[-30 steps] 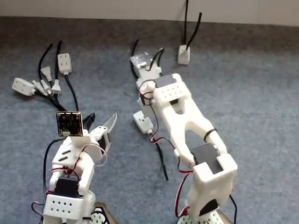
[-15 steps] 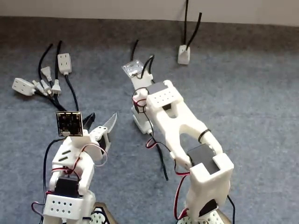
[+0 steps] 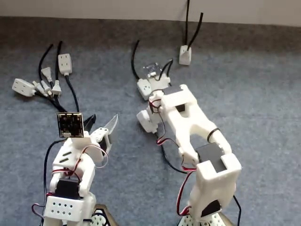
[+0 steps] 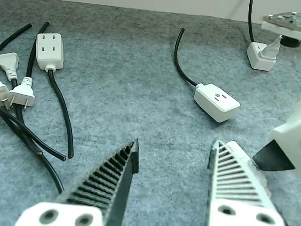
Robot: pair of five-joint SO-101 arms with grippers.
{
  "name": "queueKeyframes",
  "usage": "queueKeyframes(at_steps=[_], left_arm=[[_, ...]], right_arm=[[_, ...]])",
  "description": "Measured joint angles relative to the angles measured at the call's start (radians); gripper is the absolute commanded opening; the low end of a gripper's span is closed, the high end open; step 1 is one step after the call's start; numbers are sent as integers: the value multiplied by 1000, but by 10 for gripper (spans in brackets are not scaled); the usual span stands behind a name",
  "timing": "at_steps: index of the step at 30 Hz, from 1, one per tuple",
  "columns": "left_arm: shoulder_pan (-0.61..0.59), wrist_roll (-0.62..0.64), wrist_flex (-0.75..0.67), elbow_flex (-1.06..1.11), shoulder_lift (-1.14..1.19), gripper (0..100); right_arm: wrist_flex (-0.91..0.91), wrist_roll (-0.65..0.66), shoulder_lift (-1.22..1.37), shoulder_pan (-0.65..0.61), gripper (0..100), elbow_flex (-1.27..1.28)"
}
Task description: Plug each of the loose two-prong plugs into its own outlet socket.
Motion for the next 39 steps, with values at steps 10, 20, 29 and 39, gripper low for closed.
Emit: queueKeyframes(at_steps=[10, 20, 29, 39], left_arm=[[0, 0, 0, 0, 0, 248], [0, 0, 0, 0, 0, 248], [0, 0, 0, 0, 0, 248], [0, 0, 0, 0, 0, 248]], right_arm=[[-44, 0, 0, 75, 318, 46], [149, 0, -46, -31, 318, -64], [103, 0, -40, -114, 318, -25], [109, -38, -28, -282, 318, -26]])
